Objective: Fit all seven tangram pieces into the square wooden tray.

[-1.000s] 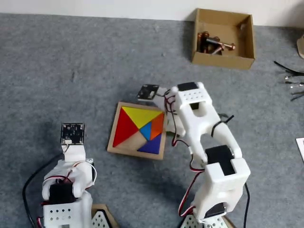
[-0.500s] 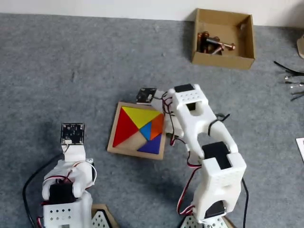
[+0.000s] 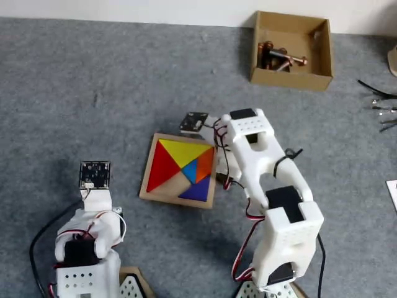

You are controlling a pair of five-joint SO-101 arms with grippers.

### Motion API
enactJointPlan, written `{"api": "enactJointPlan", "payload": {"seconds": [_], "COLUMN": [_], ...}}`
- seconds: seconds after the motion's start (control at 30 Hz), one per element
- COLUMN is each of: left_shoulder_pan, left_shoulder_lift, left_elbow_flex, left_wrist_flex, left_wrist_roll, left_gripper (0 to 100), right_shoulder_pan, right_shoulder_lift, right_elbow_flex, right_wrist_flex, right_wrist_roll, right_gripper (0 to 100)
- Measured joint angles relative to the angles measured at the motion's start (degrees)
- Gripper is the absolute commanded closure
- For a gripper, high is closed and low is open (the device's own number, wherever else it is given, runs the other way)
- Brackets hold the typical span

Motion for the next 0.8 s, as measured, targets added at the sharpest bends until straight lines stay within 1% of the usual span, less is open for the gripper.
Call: {"api": "enactJointPlan", "payload": {"seconds": [0.07,0.17,0.3,0.4,0.47,0.7,0.8], "left_shoulder_pan": [0.00,0.00,0.00,0.00,0.00,-1.76,-1.67], "left_shoulder_lift": [0.00,0.00,0.00,0.00,0.00,0.00,0.00], "left_elbow_flex": [0.00,0.00,0.00,0.00,0.00,0.00,0.00], "left_wrist_flex": [0.00,0.00,0.00,0.00,0.00,0.00,0.00], "left_wrist_roll": [0.00,0.00,0.00,0.00,0.00,0.00,0.00], "left_gripper": [99,99,99,99,99,99,99], "right_shoulder_pan": [0.18,0.35,0.18,-0.09,-2.20,-14.95,-18.29], "right_shoulder_lift": [-0.44,-2.29,-4.66,-6.77,-8.79,-15.47,-15.91], "right_elbow_flex": [-1.49,-4.31,-6.33,-6.42,-6.42,-6.42,-3.08], "right_wrist_flex": [2.46,4.75,5.45,5.63,5.63,7.74,4.40], "right_wrist_roll": [-0.97,-4.40,-10.64,-16.79,-20.66,-33.41,-37.19], "right_gripper": [94.5,94.5,94.4,94.4,94.4,94.4,94.4]}}
